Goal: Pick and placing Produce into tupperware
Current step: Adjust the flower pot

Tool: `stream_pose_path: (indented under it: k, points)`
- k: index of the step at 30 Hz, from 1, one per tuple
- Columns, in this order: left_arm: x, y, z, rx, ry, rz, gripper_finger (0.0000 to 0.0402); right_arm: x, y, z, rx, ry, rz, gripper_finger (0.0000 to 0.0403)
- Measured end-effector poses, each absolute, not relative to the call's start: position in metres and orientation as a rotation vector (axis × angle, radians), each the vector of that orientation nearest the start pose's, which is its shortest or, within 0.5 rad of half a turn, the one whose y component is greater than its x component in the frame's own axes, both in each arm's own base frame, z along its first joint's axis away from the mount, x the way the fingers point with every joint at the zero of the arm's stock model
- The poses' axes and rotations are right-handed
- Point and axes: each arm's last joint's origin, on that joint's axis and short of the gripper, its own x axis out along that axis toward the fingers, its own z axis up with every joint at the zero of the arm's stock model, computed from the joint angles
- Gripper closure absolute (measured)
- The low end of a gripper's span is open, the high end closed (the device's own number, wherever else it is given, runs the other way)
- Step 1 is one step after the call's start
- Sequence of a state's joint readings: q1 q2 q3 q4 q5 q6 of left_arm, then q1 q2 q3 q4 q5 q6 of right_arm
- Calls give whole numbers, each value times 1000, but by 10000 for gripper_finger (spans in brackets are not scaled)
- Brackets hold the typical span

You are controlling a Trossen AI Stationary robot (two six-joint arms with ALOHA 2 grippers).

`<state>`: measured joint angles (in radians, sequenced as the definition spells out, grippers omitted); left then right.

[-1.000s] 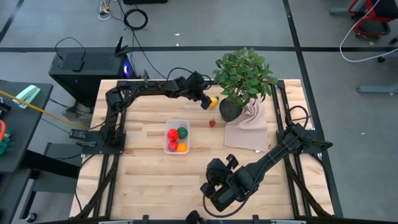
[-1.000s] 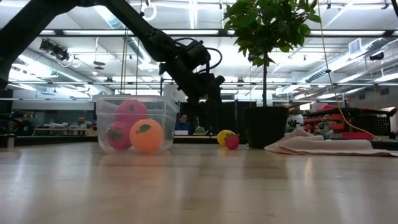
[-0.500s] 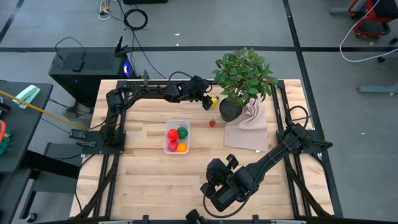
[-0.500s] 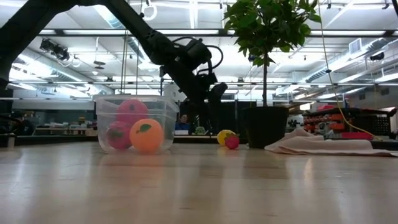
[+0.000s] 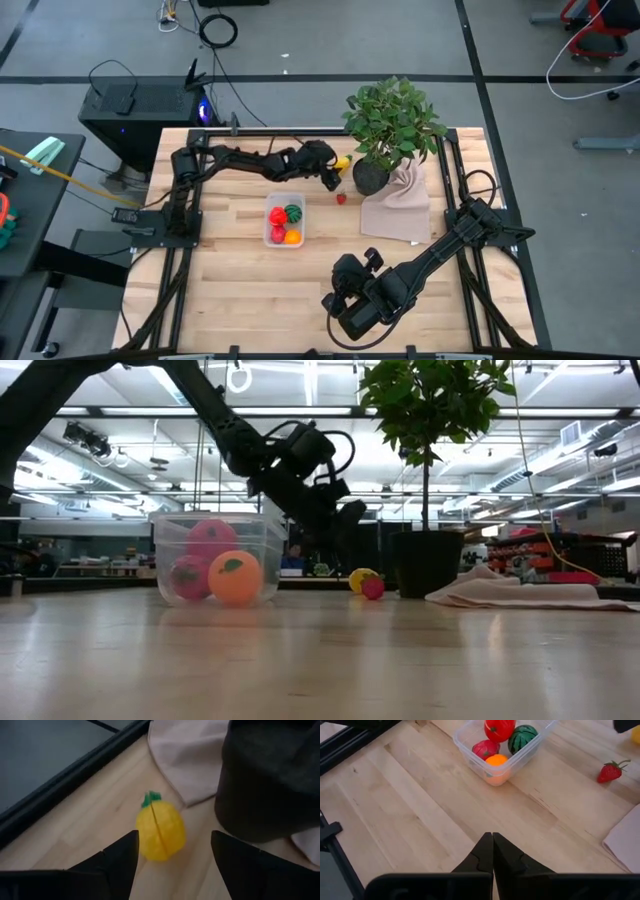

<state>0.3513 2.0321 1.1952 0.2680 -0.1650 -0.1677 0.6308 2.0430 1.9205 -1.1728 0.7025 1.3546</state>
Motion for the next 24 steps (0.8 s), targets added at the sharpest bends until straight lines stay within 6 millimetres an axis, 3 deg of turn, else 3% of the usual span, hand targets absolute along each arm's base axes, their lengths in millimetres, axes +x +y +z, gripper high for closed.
stream_pose_path:
  k: [7, 24]
  points:
    - [389, 158, 130, -239, 581, 533, 158, 346, 230, 282, 442, 738, -673, 396]
    - [389, 160, 132, -305, 562, 485, 119, 348, 231, 282, 448, 717, -665, 396]
